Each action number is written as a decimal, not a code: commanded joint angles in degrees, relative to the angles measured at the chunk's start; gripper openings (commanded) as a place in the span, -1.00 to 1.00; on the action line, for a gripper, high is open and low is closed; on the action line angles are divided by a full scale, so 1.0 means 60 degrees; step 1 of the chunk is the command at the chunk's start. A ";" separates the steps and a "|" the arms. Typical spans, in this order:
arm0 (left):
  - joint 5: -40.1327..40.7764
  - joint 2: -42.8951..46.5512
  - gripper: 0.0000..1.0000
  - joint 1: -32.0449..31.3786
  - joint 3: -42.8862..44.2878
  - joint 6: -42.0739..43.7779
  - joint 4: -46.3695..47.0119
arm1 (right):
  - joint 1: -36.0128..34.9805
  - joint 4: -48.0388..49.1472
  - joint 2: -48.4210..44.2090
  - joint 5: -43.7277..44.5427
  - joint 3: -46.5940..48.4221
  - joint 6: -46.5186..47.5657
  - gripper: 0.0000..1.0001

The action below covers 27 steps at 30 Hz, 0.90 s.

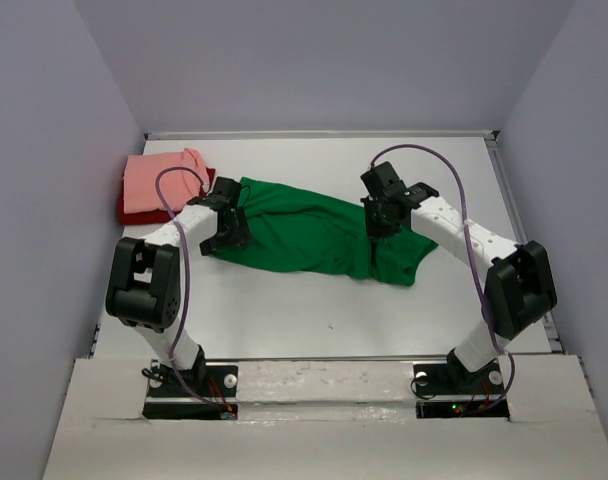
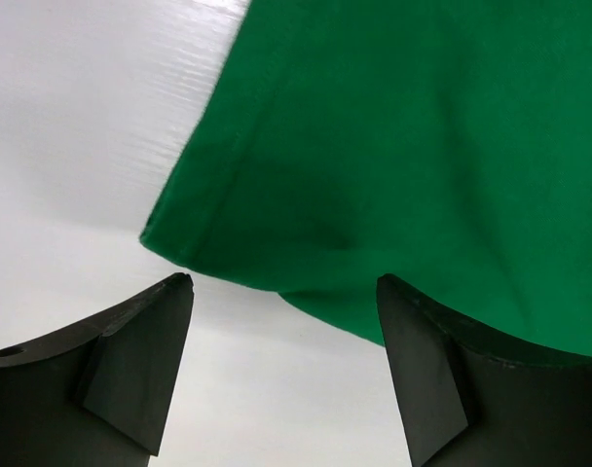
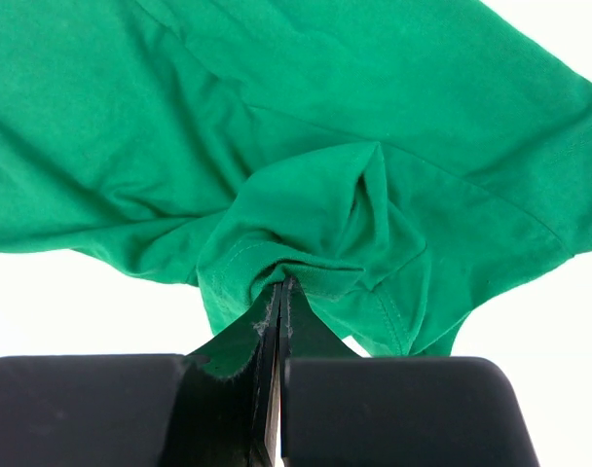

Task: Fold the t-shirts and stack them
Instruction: Flatten the tshirt out

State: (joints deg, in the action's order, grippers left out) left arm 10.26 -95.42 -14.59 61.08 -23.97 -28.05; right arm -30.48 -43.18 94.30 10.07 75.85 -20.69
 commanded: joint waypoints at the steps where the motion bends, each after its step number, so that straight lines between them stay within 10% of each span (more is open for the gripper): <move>1: 0.0516 -0.0035 0.71 0.0336 0.0132 -0.0078 0.0135 | -0.0032 0.0150 -0.0424 0.0051 -0.0235 0.0123 -1.00; 17: 0.0692 -0.0239 0.50 0.1084 -0.0322 0.0039 0.0398 | 0.0319 0.0195 -0.0966 -0.0242 -0.0367 0.0196 -1.00; 27: 0.0355 -0.0372 -1.00 0.1099 -0.0146 0.0083 0.0530 | 0.0319 0.0048 -0.1200 -0.0125 -0.0528 0.0064 -1.00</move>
State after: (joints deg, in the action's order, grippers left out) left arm 12.67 -97.89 -8.14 59.46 -23.49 -25.04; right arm -28.88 -43.05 89.89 9.17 72.90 -20.32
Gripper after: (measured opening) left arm 0.084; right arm 0.009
